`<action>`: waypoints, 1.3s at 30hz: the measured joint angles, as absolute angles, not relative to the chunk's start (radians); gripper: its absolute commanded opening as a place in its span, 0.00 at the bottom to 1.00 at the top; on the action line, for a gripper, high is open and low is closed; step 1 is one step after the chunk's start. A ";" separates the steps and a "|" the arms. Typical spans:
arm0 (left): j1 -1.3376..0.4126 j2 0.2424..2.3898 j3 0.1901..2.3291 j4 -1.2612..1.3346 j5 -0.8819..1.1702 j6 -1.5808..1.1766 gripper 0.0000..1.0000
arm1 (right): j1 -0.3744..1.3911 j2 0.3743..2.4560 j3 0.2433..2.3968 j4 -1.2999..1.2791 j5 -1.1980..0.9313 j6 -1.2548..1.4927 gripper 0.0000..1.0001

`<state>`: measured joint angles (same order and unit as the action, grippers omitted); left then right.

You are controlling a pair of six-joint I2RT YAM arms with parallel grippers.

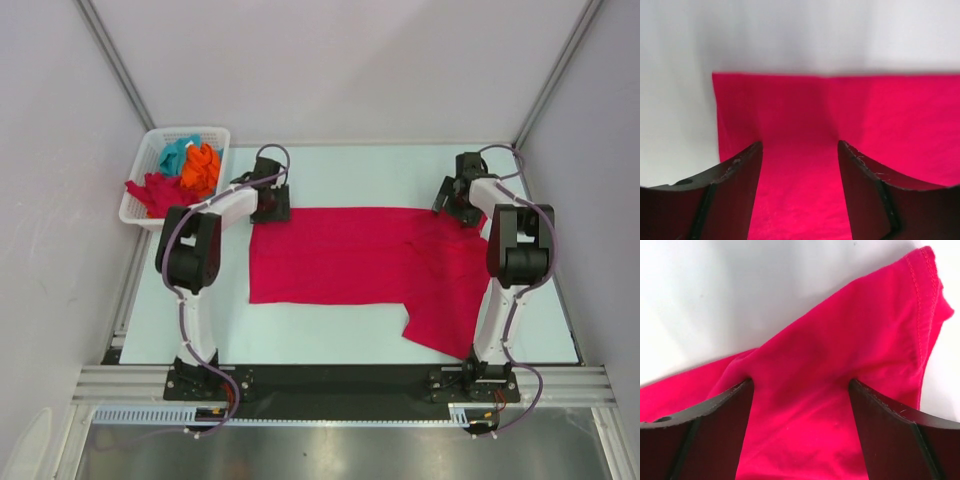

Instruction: Fold and stack the t-shirts

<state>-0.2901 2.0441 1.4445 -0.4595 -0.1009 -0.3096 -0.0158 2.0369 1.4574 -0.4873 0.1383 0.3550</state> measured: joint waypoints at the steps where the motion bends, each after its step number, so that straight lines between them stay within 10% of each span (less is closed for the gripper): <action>1: -0.293 2.055 1.465 -0.460 -0.102 -0.310 0.73 | -0.016 2.052 1.471 -0.493 0.142 0.350 0.85; 39: -0.299 2.605 2.400 -0.823 -0.126 -0.202 0.86 | -0.017 2.539 2.276 -0.742 0.197 0.287 0.93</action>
